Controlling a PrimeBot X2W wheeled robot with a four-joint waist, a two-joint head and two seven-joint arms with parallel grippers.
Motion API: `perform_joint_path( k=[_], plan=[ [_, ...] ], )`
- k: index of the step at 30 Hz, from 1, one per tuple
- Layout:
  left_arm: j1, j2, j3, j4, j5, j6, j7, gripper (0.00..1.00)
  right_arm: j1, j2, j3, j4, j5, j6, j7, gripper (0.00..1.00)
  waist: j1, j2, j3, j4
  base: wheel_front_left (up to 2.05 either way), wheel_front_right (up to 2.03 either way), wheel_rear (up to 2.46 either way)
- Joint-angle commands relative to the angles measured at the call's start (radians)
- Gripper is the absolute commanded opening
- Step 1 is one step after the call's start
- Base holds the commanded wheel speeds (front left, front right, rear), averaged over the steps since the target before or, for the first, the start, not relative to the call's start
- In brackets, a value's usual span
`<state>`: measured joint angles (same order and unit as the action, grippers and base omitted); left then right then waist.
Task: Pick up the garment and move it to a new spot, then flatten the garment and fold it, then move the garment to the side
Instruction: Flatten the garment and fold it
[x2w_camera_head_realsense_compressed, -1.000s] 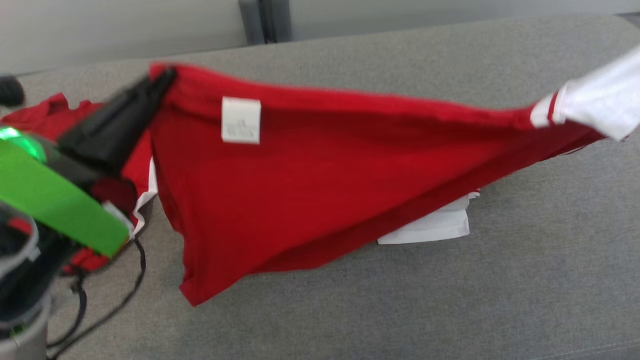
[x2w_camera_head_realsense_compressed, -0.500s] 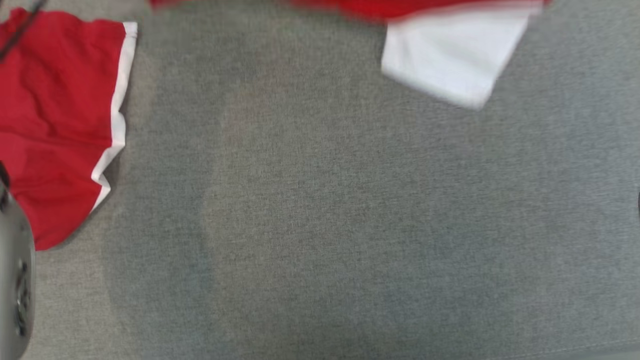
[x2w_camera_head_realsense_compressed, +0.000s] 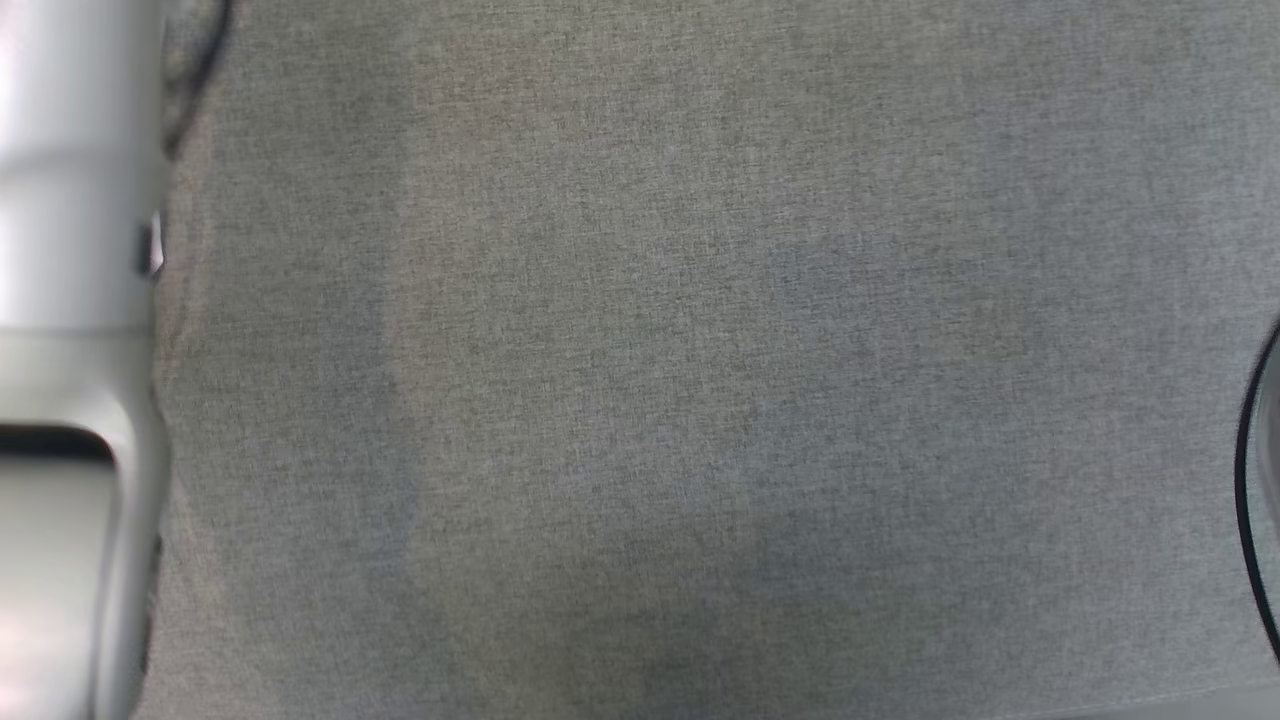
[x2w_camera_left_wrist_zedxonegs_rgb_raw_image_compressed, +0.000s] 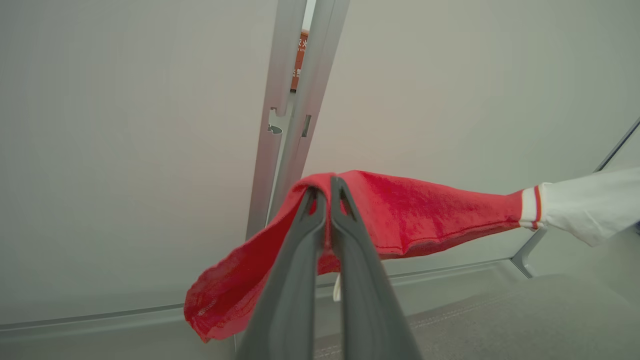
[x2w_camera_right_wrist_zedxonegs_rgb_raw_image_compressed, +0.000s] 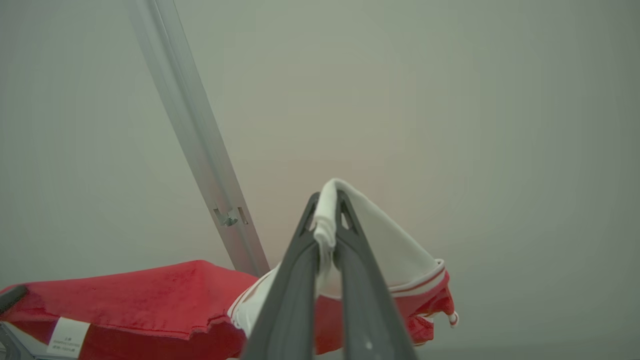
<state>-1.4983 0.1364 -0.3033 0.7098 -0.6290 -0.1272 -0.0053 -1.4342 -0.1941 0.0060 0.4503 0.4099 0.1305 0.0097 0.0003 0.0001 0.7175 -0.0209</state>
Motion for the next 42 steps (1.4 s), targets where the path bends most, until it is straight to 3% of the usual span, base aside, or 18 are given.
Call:
perform_joint_path(
  k=[1,7,9,12,19,25,33,36,42],
  plan=[
    [0.051,0.011,-0.041,-0.022,-0.034,-0.004,-0.014,0.0,0.093,-0.023,0.009,-0.041,0.037,0.0,-0.025,0.0,-0.0003,-0.0001,-0.02,-0.009,0.0,0.0,0.0],
    [0.367,0.13,-0.212,-0.15,-0.16,-0.004,-0.052,0.0,0.567,-0.093,-0.017,-0.215,0.165,0.001,-0.081,0.0,-0.0003,-0.0001,-0.126,-0.025,0.0,0.0,0.0],
    [0.468,0.187,-0.253,-0.201,-0.144,-0.004,-0.074,0.0,0.703,-0.101,-0.028,-0.27,0.176,0.0,-0.084,0.0,-0.0003,-0.0001,-0.161,-0.035,0.0,0.0,0.0],
    [0.672,0.205,-0.281,-0.247,-0.169,-0.002,-0.11,0.0,0.905,-0.081,-0.042,-0.318,0.186,0.0,-0.096,0.0,-0.0003,-0.0001,-0.266,-0.048,0.0,0.0,0.0],
    [1.113,0.22,-0.318,-0.425,-0.243,0.103,-0.128,0.0,1.346,-0.024,-0.101,-0.435,0.161,0.0,-0.046,0.0,-0.0003,-0.0001,-0.493,-0.051,0.0,0.0,0.0],
    [1.402,0.246,-0.332,-0.587,-0.29,0.215,-0.14,0.0,1.624,0.008,-0.134,-0.485,0.144,0.0,0.017,0.0,-0.0003,-0.0001,-0.592,-0.057,0.0,0.0,0.0],
    [1.642,0.267,-0.332,-0.769,-0.361,0.326,-0.125,0.0,1.787,0.05,-0.187,-0.503,0.177,0.0,0.059,0.0,-0.0003,-0.0001,-0.611,-0.043,0.0,0.0,0.0],
    [1.647,0.293,-0.333,-0.799,-0.361,0.351,-0.086,0.0,1.742,0.042,-0.179,-0.511,0.165,0.0,0.068,0.0,-0.0003,-0.0001,-0.593,-0.039,0.0,0.0,0.0],
    [1.512,0.327,-0.314,-0.881,-0.344,0.378,0.003,0.0,1.564,-0.012,-0.149,-0.556,0.15,0.0,0.138,0.0,-0.0003,-0.0001,-0.509,-0.017,0.0,0.0,0.0]
  ],
)
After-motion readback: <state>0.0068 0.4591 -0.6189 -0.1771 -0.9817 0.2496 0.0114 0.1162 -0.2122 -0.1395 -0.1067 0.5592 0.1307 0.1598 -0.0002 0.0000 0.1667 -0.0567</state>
